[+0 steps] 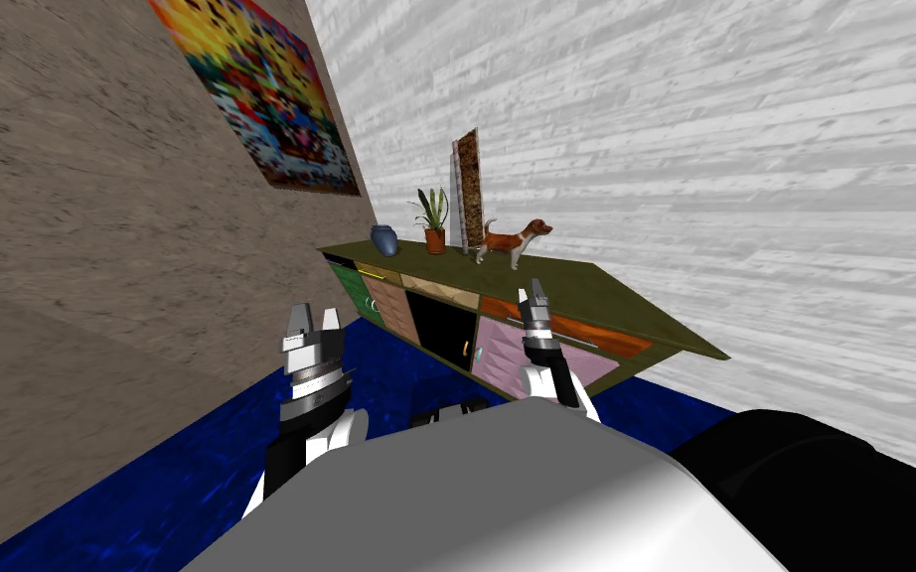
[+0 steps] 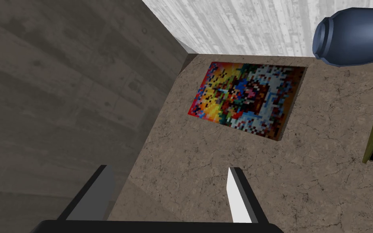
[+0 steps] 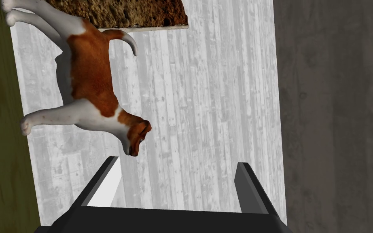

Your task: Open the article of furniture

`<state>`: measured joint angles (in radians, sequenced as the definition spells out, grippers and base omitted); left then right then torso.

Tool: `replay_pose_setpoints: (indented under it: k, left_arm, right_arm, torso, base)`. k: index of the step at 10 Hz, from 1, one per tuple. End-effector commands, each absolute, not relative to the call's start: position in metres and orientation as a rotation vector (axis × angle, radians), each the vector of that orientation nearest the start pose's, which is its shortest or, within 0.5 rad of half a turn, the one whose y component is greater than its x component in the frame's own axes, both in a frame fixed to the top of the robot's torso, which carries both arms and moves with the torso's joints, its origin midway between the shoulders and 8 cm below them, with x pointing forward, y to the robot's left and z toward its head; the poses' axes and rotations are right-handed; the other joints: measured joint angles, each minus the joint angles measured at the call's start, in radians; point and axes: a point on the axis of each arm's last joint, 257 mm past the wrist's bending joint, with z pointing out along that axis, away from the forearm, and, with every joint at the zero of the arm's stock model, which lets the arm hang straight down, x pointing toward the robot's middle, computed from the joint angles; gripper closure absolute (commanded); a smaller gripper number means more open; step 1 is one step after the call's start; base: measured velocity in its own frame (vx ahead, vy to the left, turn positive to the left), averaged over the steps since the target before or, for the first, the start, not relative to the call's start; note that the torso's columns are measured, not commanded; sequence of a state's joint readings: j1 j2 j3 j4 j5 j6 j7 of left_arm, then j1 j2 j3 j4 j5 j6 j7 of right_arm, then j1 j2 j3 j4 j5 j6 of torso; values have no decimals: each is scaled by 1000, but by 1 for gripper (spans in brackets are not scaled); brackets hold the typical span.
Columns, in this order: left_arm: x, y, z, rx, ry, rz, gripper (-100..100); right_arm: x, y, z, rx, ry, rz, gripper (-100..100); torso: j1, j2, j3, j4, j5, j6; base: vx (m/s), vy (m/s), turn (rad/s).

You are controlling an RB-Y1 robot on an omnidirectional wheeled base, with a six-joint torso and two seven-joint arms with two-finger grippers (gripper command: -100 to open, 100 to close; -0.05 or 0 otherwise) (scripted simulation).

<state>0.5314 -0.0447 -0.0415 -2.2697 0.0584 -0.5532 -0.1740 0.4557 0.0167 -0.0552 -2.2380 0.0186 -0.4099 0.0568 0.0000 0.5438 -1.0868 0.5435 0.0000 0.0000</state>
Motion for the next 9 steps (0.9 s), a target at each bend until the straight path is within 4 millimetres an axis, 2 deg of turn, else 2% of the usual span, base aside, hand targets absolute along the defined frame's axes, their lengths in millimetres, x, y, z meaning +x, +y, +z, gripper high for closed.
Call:
replay_pose_setpoints:
  k: [1,2,4,9]
  left_arm:
    - [335,281,20,-658,572,-1204,0]
    - [335,281,20,-658,572,-1204,0]
    - [335,281,20,-659,573,-1204,0]
    - [335,281,20,-659,573,-1204,0]
  right_arm:
    - [366,-299,3,707,680,1176,0]
    - [367,-296,3,666,721,1151,-100]
    - [366,-292,2,596,786,1093,-100]
    - [363,-286,-4,359,960,840,-100]
  torso:
    - [0,74,-148,74,0,0]
    - [0,148,-295,148,0,0]
    - [1,190,-384,190,0,0]
    - [0,194,-389,194,0,0]
  base:
    - [0,0,0]
    - [13,9,-11]
    - [23,30,-32]
    - [43,52,-55]
